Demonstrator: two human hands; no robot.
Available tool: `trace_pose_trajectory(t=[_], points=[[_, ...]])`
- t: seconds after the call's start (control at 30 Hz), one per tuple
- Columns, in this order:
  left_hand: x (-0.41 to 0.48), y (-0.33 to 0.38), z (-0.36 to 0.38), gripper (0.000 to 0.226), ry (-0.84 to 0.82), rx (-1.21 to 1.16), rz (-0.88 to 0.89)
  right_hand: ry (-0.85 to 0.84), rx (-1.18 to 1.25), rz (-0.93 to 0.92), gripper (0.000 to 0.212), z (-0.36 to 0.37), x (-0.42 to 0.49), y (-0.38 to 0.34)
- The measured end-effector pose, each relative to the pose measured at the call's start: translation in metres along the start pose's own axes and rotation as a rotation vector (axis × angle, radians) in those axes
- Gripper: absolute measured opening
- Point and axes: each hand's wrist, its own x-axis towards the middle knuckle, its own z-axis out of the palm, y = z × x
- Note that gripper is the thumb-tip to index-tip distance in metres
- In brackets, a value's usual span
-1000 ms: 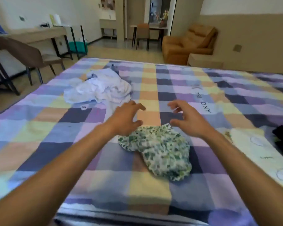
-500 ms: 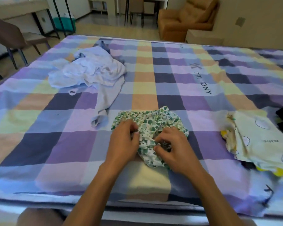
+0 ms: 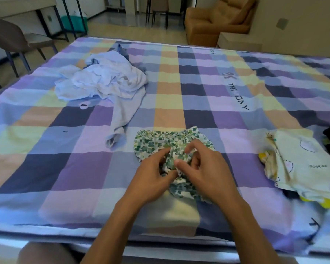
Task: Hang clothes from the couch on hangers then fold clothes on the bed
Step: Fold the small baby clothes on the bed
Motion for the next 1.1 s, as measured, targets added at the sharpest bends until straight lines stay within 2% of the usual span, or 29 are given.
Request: trace_pose_trajectory(t=[0.1, 0.17, 0.37, 0.53, 0.6, 0.67, 0.73, 0.8, 0.87, 0.93, 1.0, 1.1], points=[[-0.002, -0.001, 0.003, 0.059, 0.031, -0.032, 0.042, -0.029, -0.171, -0.021, 0.018, 0.011, 0.011, 0.003], [-0.004, -0.002, 0.005, 0.051, 0.09, -0.009, 0.037, 0.005, -0.146, -0.018, 0.019, 0.015, 0.016, 0.009], [-0.007, 0.002, 0.005, 0.043, 0.274, -0.033, 0.068, 0.206, 0.311, 0.039, 0.025, 0.004, 0.014, 0.009], [-0.007, 0.005, -0.023, 0.037, 0.23, -0.024, 0.124, 0.331, 0.705, 0.27, 0.03, -0.012, 0.014, 0.022], [-0.007, 0.008, -0.034, 0.042, 0.212, 0.064, 0.11, 0.315, 0.843, 0.354, 0.03, -0.015, 0.014, 0.023], [-0.008, 0.021, -0.038, 0.044, 0.283, 0.088, 0.136, 0.243, 0.868, 0.367, 0.036, -0.016, 0.014, 0.02], [-0.011, 0.044, -0.038, 0.031, 0.337, -0.005, 0.21, 0.17, 0.906, 0.319, 0.041, -0.016, 0.012, 0.012], [-0.01, 0.061, -0.031, 0.008, 0.253, -0.033, 0.23, 0.119, 0.994, 0.274, 0.039, -0.015, 0.01, 0.004], [-0.005, 0.06, -0.02, 0.011, 0.143, 0.055, 0.22, 0.091, 1.074, 0.264, 0.034, -0.016, 0.008, -0.005], [-0.001, 0.054, -0.012, 0.01, 0.132, 0.096, 0.202, 0.105, 1.056, 0.242, 0.028, -0.019, 0.005, -0.013], [0.0, 0.05, -0.008, 0.026, 0.171, 0.049, 0.178, 0.104, 0.878, 0.184, 0.025, -0.023, 0.001, -0.016], [0.0, 0.053, -0.007, 0.038, 0.18, -0.081, 0.125, -0.002, 0.69, 0.119, 0.045, -0.023, -0.003, -0.017]])
